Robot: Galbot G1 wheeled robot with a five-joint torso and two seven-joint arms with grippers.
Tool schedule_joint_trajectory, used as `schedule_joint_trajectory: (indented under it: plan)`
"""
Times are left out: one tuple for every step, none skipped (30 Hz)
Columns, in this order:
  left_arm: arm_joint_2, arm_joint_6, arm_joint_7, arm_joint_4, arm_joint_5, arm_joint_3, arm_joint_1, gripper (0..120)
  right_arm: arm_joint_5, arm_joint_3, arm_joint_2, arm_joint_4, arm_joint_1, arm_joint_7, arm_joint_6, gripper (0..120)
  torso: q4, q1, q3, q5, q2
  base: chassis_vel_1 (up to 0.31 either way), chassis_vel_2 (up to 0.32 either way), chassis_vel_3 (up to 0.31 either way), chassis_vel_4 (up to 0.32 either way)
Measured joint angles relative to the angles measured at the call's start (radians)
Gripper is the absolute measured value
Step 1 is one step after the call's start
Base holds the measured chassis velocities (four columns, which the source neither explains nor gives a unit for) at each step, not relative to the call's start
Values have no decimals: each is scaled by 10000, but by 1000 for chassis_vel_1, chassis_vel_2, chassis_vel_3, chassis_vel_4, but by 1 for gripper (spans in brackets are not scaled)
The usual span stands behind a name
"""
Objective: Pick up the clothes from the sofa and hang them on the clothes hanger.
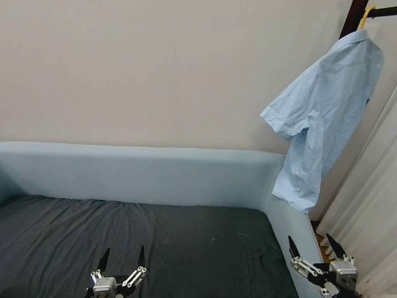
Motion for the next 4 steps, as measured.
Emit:
schedule_joint_trajectory:
  plan:
    - [-14, -1, 1, -4, 13, -11, 26, 100, -93, -62, 72, -11, -55, -26, 97, 100, 2, 0, 0, 0, 0, 0, 0, 0, 0]
    - [-17, -2, 3, -12, 19, -12, 42, 100, -175, -119, 144, -33, -115, -49, 184, 100, 3, -1, 0, 0, -1, 0, 0, 0, 0]
    - [-17, -2, 3, -12, 19, -12, 42, 100, -175, -119, 144, -33, -115, -49, 184, 100, 3, -1, 0, 0, -1, 0, 0, 0, 0]
    - [-18, -2, 3, -17, 20, -12, 43, 100, -275, -170, 220, -66, -172, -69, 276, 100, 2, 0, 0, 0, 0, 0, 0, 0, 0]
